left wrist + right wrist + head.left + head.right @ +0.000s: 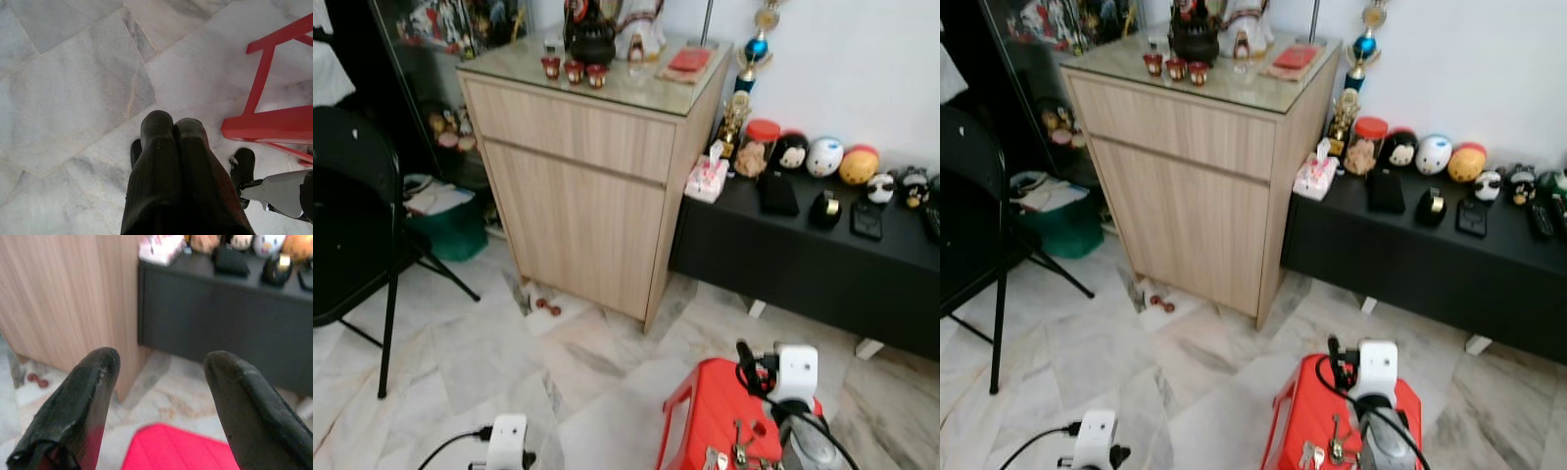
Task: Hang keys on a hook
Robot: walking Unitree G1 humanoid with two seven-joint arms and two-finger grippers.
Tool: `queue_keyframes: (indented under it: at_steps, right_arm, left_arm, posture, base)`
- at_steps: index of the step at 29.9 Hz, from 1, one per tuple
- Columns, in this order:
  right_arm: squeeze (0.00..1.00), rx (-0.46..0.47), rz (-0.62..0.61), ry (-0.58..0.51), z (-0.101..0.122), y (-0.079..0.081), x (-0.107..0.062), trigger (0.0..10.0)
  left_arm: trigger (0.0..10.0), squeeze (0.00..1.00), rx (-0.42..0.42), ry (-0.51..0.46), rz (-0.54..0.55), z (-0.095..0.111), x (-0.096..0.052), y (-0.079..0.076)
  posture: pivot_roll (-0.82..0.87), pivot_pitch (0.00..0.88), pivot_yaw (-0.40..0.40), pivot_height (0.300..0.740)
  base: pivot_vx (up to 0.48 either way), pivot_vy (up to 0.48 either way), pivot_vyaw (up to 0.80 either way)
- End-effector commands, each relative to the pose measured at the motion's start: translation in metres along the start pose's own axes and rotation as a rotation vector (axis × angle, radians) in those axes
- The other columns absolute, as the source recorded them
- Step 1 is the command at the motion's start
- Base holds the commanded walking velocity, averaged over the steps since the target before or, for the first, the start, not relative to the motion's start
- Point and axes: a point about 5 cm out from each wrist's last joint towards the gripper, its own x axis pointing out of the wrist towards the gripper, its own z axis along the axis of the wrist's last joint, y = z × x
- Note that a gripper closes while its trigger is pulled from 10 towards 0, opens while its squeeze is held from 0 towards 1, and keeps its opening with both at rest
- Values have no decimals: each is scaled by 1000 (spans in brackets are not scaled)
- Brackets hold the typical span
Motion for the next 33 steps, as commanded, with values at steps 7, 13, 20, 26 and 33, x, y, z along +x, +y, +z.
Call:
queue_keyframes:
  at_steps: [7, 13, 20, 26, 33]
  right_arm:
    - [0, -70, 117, 19, -4, 17, -3, 10000]
    - [0, -80, 178, 93, -13, 22, -6, 10000]
    - [0, -78, 210, 143, -18, 21, -6, 10000]
    - [0, -78, 208, 166, -20, 22, -4, 10000]
    - [0, -78, 217, 200, -22, 26, -2, 10000]
  left_arm:
    - [10000, 0, 5, 3, -6, -2, 0, -3]
    - [10000, 0, 6, 5, -7, -3, 0, -4]
    - [10000, 0, 4, 5, -4, -4, 0, -4]
    - [10000, 0, 0, 5, -3, -3, 0, -4]
    - [10000, 0, -3, 8, 2, -4, -1, -3]
  posture:
    - [69, 0, -92, 740]
    - [66, 0, -94, 736]
    - [67, 0, -94, 692]
    - [71, 0, -96, 678]
    - [75, 0, -94, 678]
  base:
    - [0, 0, 0]
    - [0, 0, 0]
    - [0, 0, 0]
    - [0, 0, 0]
    - [0, 0, 0]
